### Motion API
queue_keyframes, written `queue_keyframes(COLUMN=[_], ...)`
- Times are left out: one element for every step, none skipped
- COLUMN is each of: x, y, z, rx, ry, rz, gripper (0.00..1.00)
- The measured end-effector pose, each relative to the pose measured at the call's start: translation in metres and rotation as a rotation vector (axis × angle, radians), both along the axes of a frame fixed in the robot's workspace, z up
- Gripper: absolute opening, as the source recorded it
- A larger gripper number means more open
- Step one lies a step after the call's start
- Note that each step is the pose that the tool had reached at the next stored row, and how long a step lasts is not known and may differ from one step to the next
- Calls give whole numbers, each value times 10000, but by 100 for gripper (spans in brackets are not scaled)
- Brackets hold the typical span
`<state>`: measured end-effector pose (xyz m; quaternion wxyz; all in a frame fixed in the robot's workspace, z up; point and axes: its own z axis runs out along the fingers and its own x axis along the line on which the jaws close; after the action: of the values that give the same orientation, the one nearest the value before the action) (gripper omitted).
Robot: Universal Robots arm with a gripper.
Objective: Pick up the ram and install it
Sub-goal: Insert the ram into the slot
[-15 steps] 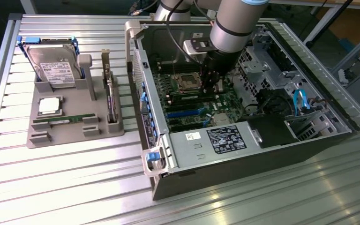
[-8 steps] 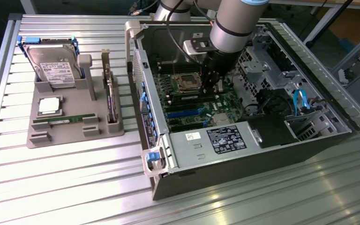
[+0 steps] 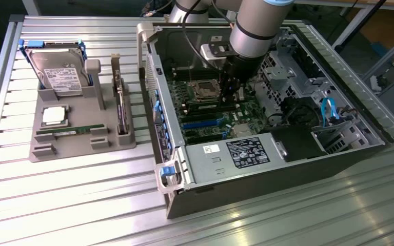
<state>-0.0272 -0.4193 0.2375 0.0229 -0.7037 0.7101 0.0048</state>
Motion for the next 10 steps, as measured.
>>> queue_keyframes(x=[0, 0, 0, 0, 0, 0, 0, 0, 0, 0], y=[0, 0, 0, 0, 0, 0, 0, 0, 0, 0], z=[0, -1, -5, -8, -11, -11, -11, -11, -11, -12], rx=[0, -1, 0, 1, 0, -2, -2, -1, -1, 0], ry=[0, 1, -1, -1, 0, 1, 1, 1, 0, 0], rz=[0, 0, 0, 0, 0, 0, 0, 0, 0, 0], gripper=[12, 12, 12, 12, 12, 12, 12, 12, 12, 12])
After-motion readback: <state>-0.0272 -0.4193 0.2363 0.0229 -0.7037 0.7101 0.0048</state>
